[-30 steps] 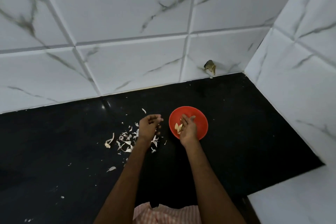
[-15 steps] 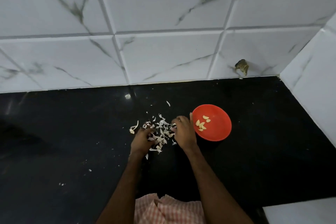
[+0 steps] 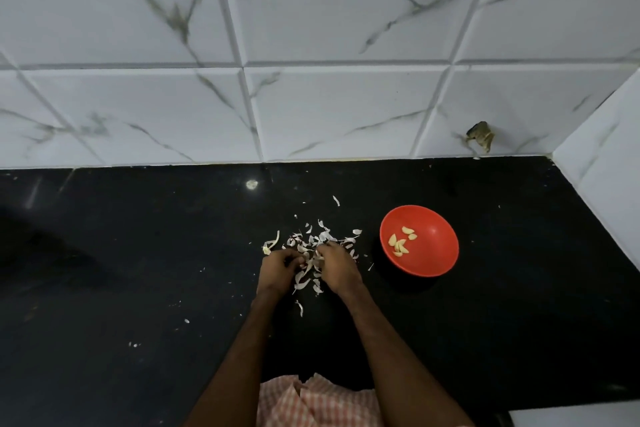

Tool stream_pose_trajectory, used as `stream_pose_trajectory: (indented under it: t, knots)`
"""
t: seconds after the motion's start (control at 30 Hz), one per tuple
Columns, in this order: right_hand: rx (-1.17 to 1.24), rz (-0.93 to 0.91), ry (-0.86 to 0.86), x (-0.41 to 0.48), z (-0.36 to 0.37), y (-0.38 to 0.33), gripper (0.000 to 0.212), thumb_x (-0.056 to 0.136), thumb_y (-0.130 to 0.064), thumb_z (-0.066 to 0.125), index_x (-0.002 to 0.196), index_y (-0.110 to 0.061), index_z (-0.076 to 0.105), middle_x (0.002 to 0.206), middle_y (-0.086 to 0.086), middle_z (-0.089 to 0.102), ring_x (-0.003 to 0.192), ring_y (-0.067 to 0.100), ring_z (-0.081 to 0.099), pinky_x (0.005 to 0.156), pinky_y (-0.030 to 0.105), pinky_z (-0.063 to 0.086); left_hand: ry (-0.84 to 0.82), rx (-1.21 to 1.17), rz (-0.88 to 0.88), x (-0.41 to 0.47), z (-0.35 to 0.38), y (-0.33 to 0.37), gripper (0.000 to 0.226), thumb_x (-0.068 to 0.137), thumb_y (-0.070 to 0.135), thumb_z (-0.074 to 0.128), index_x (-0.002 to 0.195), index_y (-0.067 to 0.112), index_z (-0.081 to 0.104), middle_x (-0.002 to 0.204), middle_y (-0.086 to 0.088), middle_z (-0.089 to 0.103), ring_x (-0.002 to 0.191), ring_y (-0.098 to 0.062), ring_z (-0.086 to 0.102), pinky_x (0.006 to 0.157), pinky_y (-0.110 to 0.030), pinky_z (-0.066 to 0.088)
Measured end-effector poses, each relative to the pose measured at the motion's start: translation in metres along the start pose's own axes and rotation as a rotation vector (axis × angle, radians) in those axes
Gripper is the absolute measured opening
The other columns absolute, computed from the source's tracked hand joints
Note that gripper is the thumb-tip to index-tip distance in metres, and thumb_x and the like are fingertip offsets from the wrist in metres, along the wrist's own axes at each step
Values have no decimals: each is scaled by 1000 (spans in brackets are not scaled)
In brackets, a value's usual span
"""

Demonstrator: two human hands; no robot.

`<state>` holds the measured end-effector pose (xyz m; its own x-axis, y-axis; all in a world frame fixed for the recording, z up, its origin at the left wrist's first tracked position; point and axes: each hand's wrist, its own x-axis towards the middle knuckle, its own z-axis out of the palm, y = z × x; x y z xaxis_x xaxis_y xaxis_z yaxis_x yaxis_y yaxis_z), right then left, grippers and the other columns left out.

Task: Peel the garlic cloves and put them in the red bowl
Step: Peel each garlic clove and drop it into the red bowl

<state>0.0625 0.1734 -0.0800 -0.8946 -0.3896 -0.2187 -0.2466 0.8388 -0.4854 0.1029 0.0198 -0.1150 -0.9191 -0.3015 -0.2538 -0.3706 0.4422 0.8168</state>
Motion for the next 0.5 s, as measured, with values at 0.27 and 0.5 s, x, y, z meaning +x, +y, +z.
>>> stream_pose_trajectory:
  t: [0.27,0.5]
  knots:
    - [-164,8,162,9,-4,-4,31,99,-20,60,129,-18,61,134,3,53,124,24,46,100,39,45,15,83,-32,1,-9,-3,16,93,13,69,88,27,74,82,15,72,79,2,66,74,-22,51]
    - [-53,-276,-136,4,7,-15,26,86,-30,77,107,-18,71,110,1,64,110,20,52,96,39,46,122,-36,-122,1,-16,-16,22,93,2,65,89,22,74,84,5,73,72,-11,67,76,-33,58]
